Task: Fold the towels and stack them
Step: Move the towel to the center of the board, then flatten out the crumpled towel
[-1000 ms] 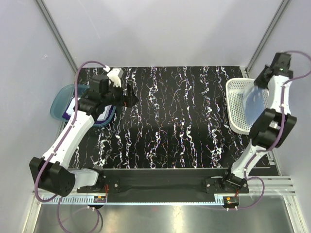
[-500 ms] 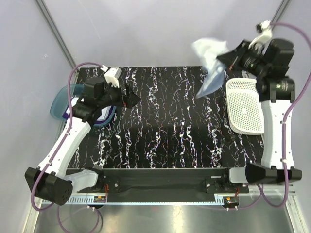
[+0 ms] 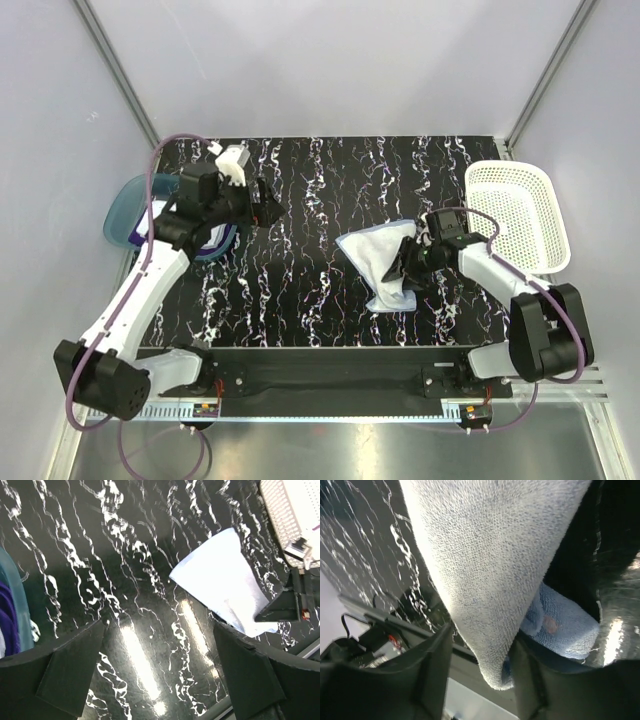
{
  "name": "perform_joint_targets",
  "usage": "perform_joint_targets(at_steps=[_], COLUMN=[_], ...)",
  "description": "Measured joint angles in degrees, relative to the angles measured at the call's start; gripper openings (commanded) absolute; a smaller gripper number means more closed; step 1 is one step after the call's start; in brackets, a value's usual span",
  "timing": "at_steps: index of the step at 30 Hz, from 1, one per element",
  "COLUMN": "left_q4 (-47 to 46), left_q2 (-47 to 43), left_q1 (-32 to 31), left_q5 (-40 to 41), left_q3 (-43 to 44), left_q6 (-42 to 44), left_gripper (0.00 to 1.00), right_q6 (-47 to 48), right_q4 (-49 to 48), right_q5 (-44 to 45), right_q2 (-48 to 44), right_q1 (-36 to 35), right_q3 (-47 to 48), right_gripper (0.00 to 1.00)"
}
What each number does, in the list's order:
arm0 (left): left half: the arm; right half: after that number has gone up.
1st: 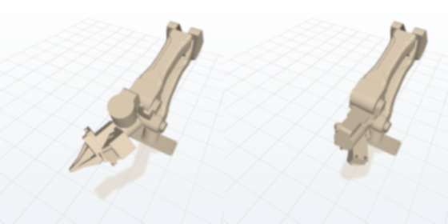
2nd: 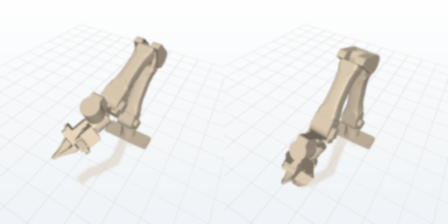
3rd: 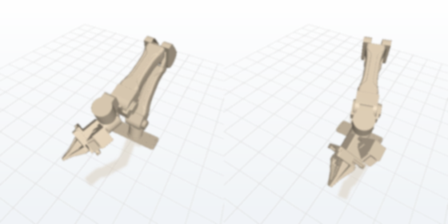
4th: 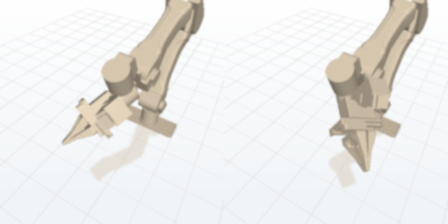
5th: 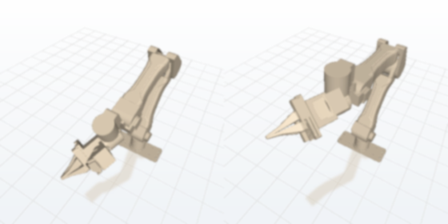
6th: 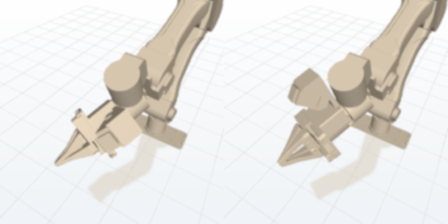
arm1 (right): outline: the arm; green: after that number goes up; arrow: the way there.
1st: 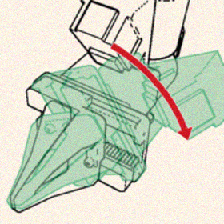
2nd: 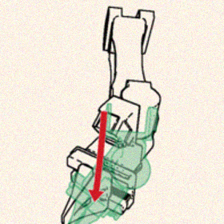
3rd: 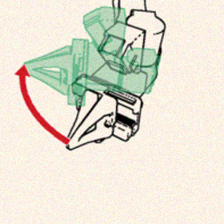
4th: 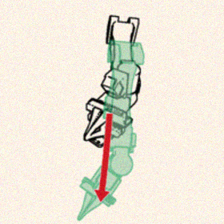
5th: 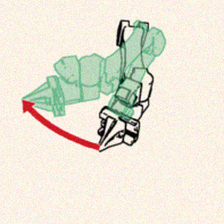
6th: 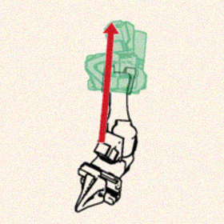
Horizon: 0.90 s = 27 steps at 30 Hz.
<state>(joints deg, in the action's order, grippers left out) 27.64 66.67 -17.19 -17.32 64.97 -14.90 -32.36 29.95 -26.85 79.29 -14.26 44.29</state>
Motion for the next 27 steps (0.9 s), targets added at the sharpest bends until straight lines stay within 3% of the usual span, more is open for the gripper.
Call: perform_joint_targets(at_steps=[5,12,20,27], left_q4=[-1.36,-2.93,-7.3,-10.43], left_q2=[5.81,17.51,31.39,41.24], left_q1=[-0.28,-6.88,-14.14,-16.98], left_q5=[-1.03,0.17,3.85,7.41], left_q3=[-2.16,-2.21,2.73,6.58], left_q6=[-3.17,-6.62,-11.1,-13.64], left_gripper=[0.9,0.85,0.73,0.71], right_q6=[0.37,5.53,18.97,25.57], right_q4=[3.52,5.03,5.84,10.36], right_q5=[5.22,10.86,12.66,16.46], right_q2=[-3.26,0.61,26.4,40.89], right_q1=[0.0,0.0,0.28,1.81], right_q3=[5.09,21.42,41.9,52.13], right_gripper=[0.68,0.67,0.59,0.52])
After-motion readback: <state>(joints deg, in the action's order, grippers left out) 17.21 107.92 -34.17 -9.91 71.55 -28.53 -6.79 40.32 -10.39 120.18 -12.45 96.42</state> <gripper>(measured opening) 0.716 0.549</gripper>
